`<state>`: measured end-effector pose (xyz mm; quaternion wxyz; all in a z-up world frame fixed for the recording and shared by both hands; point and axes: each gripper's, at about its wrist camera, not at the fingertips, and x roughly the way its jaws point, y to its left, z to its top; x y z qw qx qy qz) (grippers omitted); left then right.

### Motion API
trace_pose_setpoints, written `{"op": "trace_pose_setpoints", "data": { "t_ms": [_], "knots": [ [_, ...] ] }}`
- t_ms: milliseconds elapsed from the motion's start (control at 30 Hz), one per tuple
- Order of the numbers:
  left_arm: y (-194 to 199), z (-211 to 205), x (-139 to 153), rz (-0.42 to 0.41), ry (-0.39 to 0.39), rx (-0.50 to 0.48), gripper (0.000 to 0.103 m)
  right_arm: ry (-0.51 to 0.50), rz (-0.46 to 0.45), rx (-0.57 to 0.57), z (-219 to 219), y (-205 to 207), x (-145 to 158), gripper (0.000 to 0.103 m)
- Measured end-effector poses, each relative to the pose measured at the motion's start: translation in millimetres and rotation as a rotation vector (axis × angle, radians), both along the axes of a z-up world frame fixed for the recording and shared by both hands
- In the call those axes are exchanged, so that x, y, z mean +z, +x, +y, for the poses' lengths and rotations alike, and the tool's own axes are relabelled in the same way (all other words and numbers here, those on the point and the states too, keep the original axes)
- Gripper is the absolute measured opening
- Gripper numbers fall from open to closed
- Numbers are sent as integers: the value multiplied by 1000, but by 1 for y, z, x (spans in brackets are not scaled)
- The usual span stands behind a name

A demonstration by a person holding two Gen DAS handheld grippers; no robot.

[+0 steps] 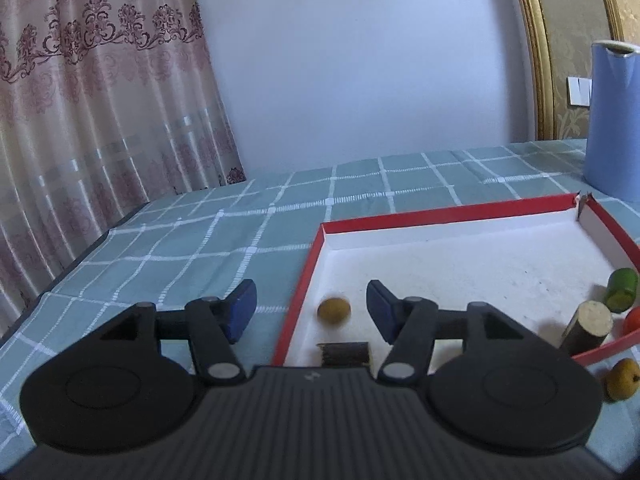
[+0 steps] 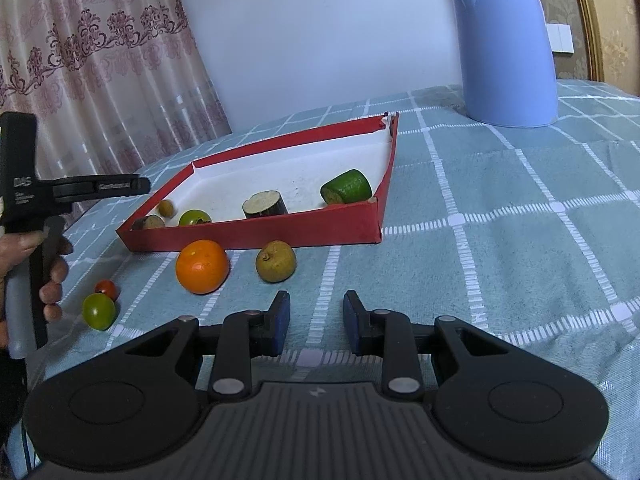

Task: Organize fruits
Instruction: 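Carry the yellow fruit over the tray and open the left gripper, then move the right gripper toward the small yellow-green pear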

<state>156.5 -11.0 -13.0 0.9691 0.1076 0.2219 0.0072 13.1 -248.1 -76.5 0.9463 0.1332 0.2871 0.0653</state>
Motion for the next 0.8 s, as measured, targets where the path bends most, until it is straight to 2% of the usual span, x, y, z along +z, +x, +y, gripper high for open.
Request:
{"op": "trace_pose_setpoints", "data": {
  "t_ms": [133,267,400,567,700,800],
  "knots": [
    [-19,16,3,-13,-14,10,66,1,-1,-2,0,0,0,28],
    [-52,40,4,-42,-21,25,88,-6,-3,-10,1,-1,0,28],
    [-85,76,-1,-71,-40,68,95,-25,-18,-15,4,-4,1,28],
    [-99,109,-21,-31,-58,128,103,-88,-36,-7,14,-5,6,28],
    [-98,123,-27,6,-119,145,103,-119,-29,15,25,-2,8,28],
    [-95,122,-30,26,-117,136,103,-146,-36,29,33,1,11,28]
  ]
}}
